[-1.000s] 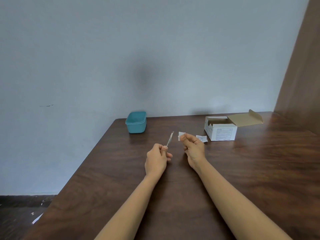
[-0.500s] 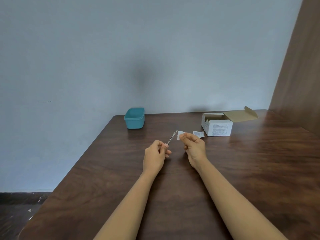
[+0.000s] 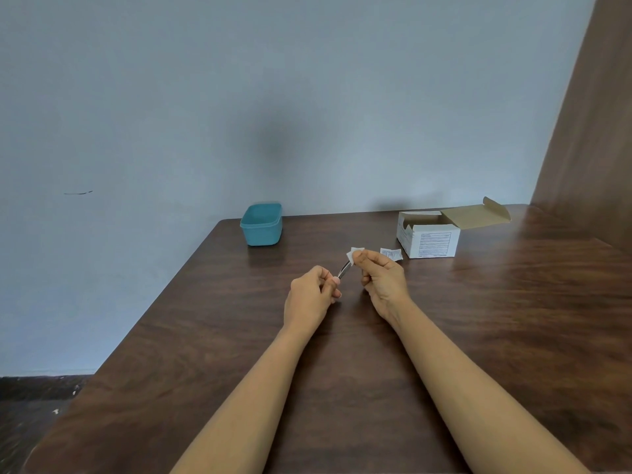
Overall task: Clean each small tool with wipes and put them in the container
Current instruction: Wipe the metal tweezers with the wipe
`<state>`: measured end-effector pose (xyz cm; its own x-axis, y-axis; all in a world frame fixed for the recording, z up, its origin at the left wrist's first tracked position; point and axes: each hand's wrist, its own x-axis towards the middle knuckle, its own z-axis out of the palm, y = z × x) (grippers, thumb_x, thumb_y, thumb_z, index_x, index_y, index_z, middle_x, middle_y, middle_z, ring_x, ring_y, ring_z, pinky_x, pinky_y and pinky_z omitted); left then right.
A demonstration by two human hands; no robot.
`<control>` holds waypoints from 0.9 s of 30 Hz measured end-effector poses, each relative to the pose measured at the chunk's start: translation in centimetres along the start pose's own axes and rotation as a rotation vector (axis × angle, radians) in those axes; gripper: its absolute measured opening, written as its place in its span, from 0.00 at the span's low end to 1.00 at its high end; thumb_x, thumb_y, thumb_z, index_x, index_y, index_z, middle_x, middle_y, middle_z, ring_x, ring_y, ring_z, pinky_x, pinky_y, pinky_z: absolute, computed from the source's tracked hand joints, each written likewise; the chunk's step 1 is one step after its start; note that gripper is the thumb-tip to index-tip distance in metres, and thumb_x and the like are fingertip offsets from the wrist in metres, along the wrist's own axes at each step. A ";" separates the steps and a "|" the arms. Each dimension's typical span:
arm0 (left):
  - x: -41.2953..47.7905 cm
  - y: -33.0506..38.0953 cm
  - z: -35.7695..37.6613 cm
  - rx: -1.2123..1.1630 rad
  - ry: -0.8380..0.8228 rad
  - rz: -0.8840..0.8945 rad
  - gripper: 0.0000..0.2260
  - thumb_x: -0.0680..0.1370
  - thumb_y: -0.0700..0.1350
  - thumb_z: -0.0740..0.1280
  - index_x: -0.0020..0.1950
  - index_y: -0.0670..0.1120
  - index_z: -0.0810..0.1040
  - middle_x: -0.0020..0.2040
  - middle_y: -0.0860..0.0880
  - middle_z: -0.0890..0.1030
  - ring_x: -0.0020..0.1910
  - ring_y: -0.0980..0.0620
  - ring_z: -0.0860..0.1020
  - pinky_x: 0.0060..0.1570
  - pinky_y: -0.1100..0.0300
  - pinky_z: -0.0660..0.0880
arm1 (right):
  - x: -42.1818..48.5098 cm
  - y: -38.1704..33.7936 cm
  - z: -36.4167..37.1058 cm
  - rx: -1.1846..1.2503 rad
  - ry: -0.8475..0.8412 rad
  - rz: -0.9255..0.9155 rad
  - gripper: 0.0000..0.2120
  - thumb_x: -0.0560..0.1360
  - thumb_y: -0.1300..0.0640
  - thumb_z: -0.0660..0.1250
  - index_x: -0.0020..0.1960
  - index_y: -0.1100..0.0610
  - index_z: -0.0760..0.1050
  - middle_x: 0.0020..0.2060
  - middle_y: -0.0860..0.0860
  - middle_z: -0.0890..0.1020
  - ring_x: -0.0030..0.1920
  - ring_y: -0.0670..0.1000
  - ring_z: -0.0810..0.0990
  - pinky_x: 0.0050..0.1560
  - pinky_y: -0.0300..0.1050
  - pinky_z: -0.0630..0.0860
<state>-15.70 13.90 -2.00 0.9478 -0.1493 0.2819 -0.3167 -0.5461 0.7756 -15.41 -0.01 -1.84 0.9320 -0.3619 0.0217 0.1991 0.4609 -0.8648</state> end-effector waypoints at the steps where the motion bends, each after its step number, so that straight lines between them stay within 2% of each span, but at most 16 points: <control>1: 0.0 0.0 0.1 0.004 0.000 0.006 0.04 0.80 0.48 0.64 0.46 0.51 0.76 0.36 0.55 0.83 0.34 0.61 0.80 0.46 0.56 0.80 | 0.1 0.0 0.0 -0.007 0.000 0.002 0.02 0.70 0.61 0.74 0.40 0.57 0.82 0.30 0.50 0.75 0.27 0.43 0.64 0.31 0.37 0.62; 5: 0.0 0.2 0.2 0.023 -0.011 0.029 0.03 0.80 0.48 0.64 0.47 0.51 0.76 0.37 0.55 0.83 0.36 0.61 0.80 0.46 0.56 0.80 | 0.4 0.0 0.0 -0.013 0.028 0.006 0.04 0.70 0.59 0.74 0.37 0.57 0.81 0.33 0.54 0.72 0.26 0.43 0.64 0.30 0.37 0.61; 10: 0.0 0.1 0.3 0.034 -0.009 0.033 0.04 0.80 0.48 0.63 0.48 0.51 0.76 0.37 0.55 0.83 0.37 0.60 0.81 0.47 0.53 0.80 | 0.3 -0.1 0.0 -0.041 0.039 -0.007 0.05 0.72 0.59 0.73 0.37 0.57 0.82 0.35 0.54 0.72 0.28 0.44 0.64 0.32 0.38 0.60; 18: 0.1 0.2 0.3 0.056 -0.004 0.053 0.04 0.80 0.48 0.63 0.49 0.50 0.76 0.37 0.55 0.83 0.38 0.59 0.81 0.47 0.52 0.80 | 0.6 -0.3 -0.1 -0.074 0.032 -0.010 0.06 0.75 0.65 0.67 0.40 0.58 0.80 0.32 0.51 0.72 0.29 0.45 0.64 0.29 0.36 0.61; 23: 0.2 0.2 0.3 0.046 -0.004 0.053 0.04 0.80 0.48 0.63 0.48 0.50 0.76 0.37 0.55 0.83 0.38 0.58 0.81 0.47 0.50 0.80 | 0.5 -0.2 -0.1 -0.058 0.029 0.009 0.01 0.72 0.63 0.72 0.42 0.58 0.82 0.34 0.52 0.74 0.28 0.43 0.65 0.29 0.35 0.63; 27: 0.3 0.3 0.4 0.049 -0.015 0.064 0.05 0.80 0.49 0.63 0.48 0.49 0.76 0.36 0.55 0.83 0.39 0.57 0.81 0.48 0.49 0.80 | 0.4 -0.2 -0.1 -0.047 0.034 -0.003 0.02 0.69 0.62 0.74 0.41 0.57 0.82 0.31 0.50 0.75 0.27 0.44 0.64 0.29 0.36 0.63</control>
<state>-15.50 13.42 -1.92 0.9263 -0.1971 0.3212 -0.3746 -0.5750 0.7274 -15.10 -0.33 -1.73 0.9204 -0.3910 0.0083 0.1870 0.4215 -0.8873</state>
